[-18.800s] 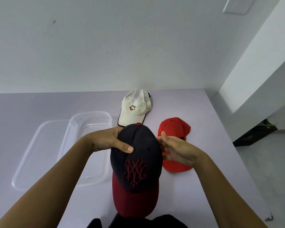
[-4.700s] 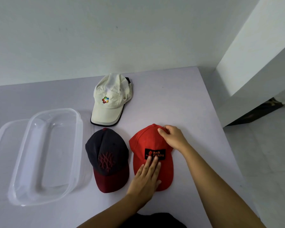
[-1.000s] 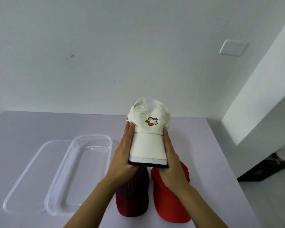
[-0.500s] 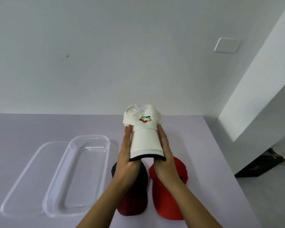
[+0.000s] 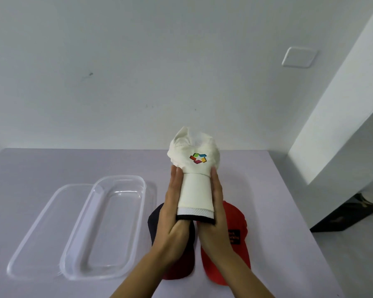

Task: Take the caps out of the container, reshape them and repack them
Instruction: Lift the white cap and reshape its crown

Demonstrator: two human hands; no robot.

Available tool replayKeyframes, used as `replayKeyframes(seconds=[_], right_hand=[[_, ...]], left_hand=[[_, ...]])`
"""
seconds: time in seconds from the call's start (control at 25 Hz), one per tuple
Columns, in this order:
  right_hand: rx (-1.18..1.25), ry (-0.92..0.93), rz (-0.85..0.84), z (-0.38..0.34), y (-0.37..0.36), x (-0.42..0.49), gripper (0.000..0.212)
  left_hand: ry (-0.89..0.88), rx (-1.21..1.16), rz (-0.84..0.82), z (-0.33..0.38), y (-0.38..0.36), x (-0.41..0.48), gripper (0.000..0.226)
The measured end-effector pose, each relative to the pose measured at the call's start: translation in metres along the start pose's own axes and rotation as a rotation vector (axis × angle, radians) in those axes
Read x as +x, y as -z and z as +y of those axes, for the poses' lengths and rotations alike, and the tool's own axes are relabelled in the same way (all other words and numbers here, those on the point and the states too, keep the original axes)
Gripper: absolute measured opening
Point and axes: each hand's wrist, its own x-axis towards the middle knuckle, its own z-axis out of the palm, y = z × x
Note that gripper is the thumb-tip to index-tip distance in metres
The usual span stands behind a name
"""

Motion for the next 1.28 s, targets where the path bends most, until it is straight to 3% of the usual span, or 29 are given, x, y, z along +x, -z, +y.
replayKeyframes(seconds=[0.16, 0.24, 0.36, 0.48, 0.56, 0.64, 0.72, 0.8, 0.84, 0.88, 0.96, 1.0, 1.12, 1.2, 1.28], right_hand=[[-0.418, 0.146, -0.166, 0.0, 0.035, 0.012, 0.098], [-0.528, 0.168, -0.2, -0.003, 0.037, 0.008, 0.102], [-0.397, 0.203, -0.098, -0.005, 0.021, -0.005, 0.088], [-0.186, 0.199, -0.035, -0.001, 0.01, -0.012, 0.079], [-0.203, 0.205, -0.07, 0.006, 0.016, -0.013, 0.081], [-0.307, 0.27, -0.101, 0.016, 0.03, -0.01, 0.066], [-0.419, 0.305, -0.109, 0.024, 0.043, -0.009, 0.057], [-0.497, 0.315, -0.112, 0.031, 0.047, -0.01, 0.06], [-0.532, 0.321, -0.134, 0.033, 0.045, -0.012, 0.06], [-0.563, 0.339, -0.177, 0.035, 0.042, -0.014, 0.059], [-0.615, 0.391, -0.284, 0.037, 0.038, -0.02, 0.057], [-0.626, 0.37, -0.333, 0.038, 0.039, -0.021, 0.064], [-0.43, 0.001, -0.455, 0.037, 0.045, -0.026, 0.103], [0.033, -0.335, -0.379, 0.035, 0.049, -0.023, 0.117], [0.556, -0.524, -0.24, 0.031, 0.056, -0.01, 0.116]], left_hand=[[-0.191, 0.33, -0.115, -0.019, 0.029, 0.001, 0.062], [-0.274, 0.468, -0.132, -0.029, 0.035, 0.003, 0.059], [-0.343, 0.443, -0.084, -0.029, 0.021, -0.001, 0.065], [-0.297, 0.288, -0.05, -0.024, 0.008, -0.006, 0.068], [-0.276, 0.345, -0.109, -0.024, 0.01, -0.007, 0.072], [-0.259, 0.378, -0.257, -0.026, 0.019, -0.008, 0.083], [-0.071, -0.03, -0.325, -0.017, 0.028, -0.005, 0.098], [0.269, -0.582, -0.051, -0.01, 0.032, 0.007, 0.085], [0.456, -0.773, 0.097, -0.009, 0.034, 0.014, 0.064], [0.628, -0.843, 0.135, -0.01, 0.037, 0.021, 0.047], [0.859, -0.721, 0.084, -0.009, 0.038, 0.037, 0.055], [0.873, -0.665, 0.101, -0.009, 0.038, 0.041, 0.055], [0.788, -0.476, 0.281, -0.006, 0.038, 0.045, 0.04], [0.744, -0.397, 0.274, -0.003, 0.038, 0.043, 0.04], [0.75, -0.474, 0.203, -0.001, 0.033, 0.04, 0.05]])
